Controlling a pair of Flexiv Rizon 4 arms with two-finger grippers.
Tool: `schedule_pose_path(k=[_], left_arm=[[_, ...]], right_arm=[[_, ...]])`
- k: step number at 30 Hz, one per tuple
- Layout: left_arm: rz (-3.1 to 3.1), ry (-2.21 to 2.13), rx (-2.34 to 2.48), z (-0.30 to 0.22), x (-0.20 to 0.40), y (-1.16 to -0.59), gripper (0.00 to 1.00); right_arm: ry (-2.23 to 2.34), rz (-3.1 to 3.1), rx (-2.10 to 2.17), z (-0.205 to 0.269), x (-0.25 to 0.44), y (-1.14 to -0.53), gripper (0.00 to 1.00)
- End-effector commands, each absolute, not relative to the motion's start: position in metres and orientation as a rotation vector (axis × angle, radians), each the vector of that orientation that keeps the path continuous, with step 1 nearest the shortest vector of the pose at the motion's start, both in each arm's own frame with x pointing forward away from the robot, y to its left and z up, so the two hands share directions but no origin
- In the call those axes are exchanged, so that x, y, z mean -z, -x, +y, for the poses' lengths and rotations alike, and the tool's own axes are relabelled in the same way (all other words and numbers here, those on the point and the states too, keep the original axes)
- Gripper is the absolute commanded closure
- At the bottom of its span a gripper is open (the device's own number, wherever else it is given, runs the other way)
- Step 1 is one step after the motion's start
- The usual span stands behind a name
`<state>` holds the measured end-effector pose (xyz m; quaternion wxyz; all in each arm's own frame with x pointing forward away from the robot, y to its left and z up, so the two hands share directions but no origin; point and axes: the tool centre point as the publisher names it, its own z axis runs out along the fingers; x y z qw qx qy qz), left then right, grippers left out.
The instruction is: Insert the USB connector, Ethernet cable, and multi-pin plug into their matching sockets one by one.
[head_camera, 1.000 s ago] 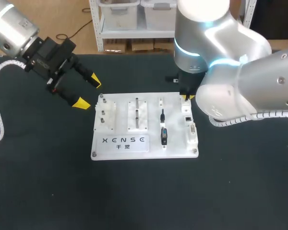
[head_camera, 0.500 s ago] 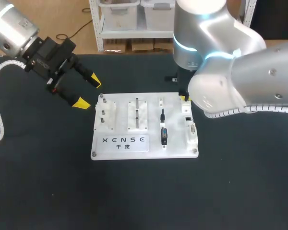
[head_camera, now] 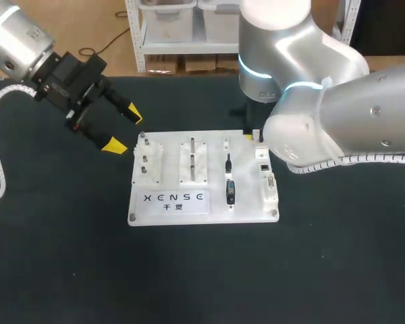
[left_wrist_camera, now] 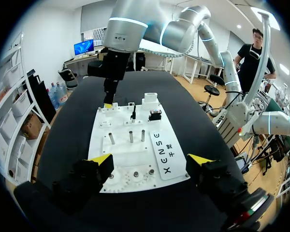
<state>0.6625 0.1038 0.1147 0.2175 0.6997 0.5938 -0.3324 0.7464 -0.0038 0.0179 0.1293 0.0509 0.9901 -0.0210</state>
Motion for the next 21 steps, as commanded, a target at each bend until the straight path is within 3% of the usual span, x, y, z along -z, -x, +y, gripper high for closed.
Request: schedule_pose_path(k=[1, 21], left_arm=[[1.642, -1.942, 0.923, 0.104, -0.115, -0.664, 0.00], [1.642, -1.942, 0.923, 0.104, -0.115, -0.664, 0.00]], right_arm=[[-0.144, 2.805, 0.059, 0.002, -0.039, -0.726, 0.00], [-0.109, 2.945, -0.075, 0.052, -0.028, -0.681, 0.00]])
